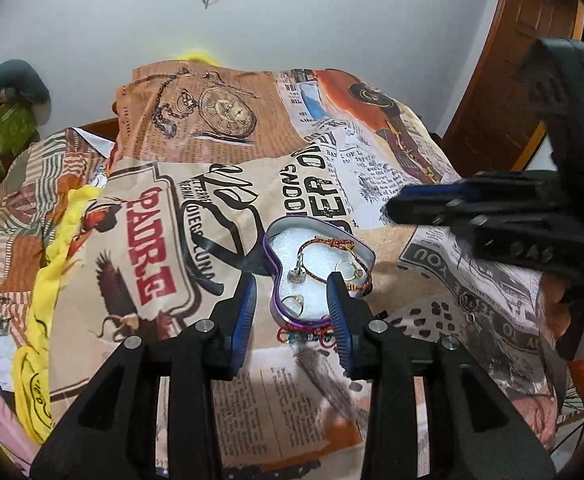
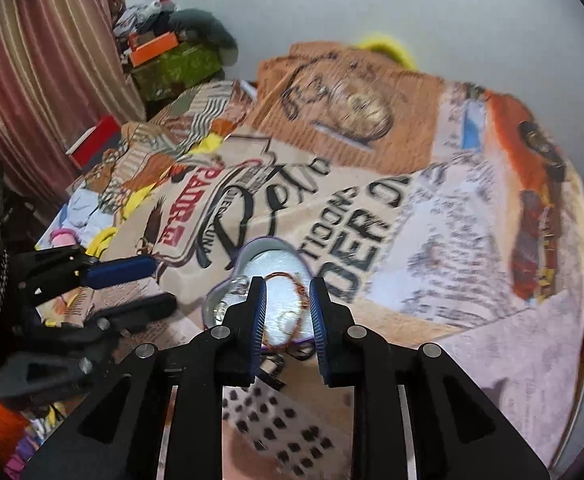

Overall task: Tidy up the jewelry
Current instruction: 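Move the right tool back toward the silver ring on the cover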

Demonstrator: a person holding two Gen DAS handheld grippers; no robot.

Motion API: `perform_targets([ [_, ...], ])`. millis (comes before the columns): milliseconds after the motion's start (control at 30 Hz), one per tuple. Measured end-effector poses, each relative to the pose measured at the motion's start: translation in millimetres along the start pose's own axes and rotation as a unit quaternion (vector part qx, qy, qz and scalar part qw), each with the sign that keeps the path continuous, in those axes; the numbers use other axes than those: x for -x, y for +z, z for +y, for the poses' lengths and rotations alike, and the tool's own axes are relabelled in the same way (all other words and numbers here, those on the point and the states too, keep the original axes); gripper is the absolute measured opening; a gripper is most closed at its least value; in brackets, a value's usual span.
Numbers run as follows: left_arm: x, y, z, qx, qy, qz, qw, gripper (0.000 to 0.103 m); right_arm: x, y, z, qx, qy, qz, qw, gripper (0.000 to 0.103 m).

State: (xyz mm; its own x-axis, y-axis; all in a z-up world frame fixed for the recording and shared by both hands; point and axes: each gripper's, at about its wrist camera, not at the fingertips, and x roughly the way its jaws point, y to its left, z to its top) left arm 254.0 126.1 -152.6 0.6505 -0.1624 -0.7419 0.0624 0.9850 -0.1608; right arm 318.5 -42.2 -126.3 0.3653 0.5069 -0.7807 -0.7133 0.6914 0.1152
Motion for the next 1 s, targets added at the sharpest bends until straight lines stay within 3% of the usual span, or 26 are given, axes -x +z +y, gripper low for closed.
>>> perform_targets([
  [333, 4.5, -24.9, -12.7, -0.015, -0.005, 0.024, 0.9996, 0.036, 48.9, -31.2, -25.9, -0.012, -0.063, -0.041, 0.997, 0.021],
  [567, -5.6, -44.8, -17.7, -0.006, -0.016, 0.051, 0.9986, 0.036, 55.1, -65.3, -38.1, -0.019, -0.081, -0.021, 0.996, 0.021],
  [1000, -45.1, -54.6, -27.6, 0.009, -0.039, 0.093, 0.9949, 0.035, 54.4, -106.1, -47.0, -0.043, -0.065, -0.004, 0.997, 0.021],
])
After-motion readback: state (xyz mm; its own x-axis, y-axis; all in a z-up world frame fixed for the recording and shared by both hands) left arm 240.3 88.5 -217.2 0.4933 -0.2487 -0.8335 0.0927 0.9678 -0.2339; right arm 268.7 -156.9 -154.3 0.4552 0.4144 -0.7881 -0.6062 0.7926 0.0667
